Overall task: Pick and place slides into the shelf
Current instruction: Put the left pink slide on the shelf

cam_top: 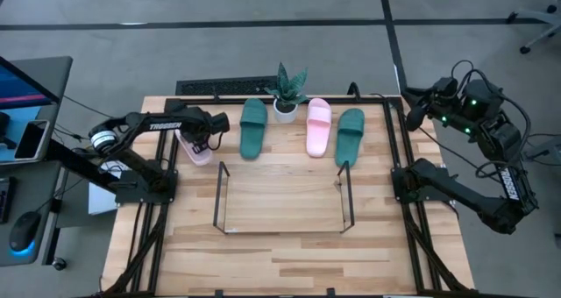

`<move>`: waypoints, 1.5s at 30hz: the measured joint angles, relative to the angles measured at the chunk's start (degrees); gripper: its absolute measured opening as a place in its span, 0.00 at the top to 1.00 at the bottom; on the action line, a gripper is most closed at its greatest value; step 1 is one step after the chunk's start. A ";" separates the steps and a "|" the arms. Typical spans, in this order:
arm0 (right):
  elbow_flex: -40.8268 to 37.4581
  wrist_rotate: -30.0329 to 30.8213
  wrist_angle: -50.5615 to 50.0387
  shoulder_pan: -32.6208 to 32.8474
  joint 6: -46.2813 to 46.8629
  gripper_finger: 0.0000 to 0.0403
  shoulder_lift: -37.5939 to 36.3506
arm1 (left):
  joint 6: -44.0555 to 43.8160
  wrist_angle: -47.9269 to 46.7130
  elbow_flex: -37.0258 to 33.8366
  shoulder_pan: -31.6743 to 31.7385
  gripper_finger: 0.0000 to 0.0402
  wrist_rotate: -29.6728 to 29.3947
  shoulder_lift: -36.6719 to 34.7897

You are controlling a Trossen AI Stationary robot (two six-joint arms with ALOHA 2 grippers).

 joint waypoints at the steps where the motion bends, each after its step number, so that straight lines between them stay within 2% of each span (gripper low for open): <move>1: 0.00 0.00 -0.43 0.00 -0.25 0.81 0.00 | 0.69 -0.09 0.36 0.20 1.00 -0.35 -0.54; 8: -0.02 -0.02 -0.46 0.00 -0.50 0.81 -0.12 | 7.18 -0.10 4.42 3.07 1.00 -3.34 -6.88; 16: -0.07 -0.04 0.25 0.00 -2.04 0.81 -1.46 | 17.02 -0.87 15.94 4.24 1.00 -4.45 -13.91; 20: -0.09 -0.09 0.27 0.00 -2.53 0.81 -1.46 | 23.54 -0.99 25.14 3.13 1.00 -1.33 -15.04; 25: -1.59 -0.26 0.81 0.00 -4.61 0.81 -1.51 | 25.70 -1.08 37.46 -0.47 1.00 5.74 -15.00; 31: -5.04 -0.34 0.90 0.00 -5.02 0.81 -1.53 | 23.41 -1.24 45.48 -8.98 1.00 9.84 -15.00; 36: -7.91 -0.39 0.93 0.00 -5.02 0.81 -1.54 | 17.87 -4.62 45.72 -17.46 1.00 10.84 -14.53; 40: -9.66 -0.39 1.64 0.00 -5.02 0.81 -2.37 | 10.18 -9.41 45.23 -23.80 1.00 10.69 -13.34; 45: -10.34 -0.31 2.18 0.00 -5.06 0.81 -4.25 | 1.11 -10.80 42.60 -30.97 1.00 10.56 -11.56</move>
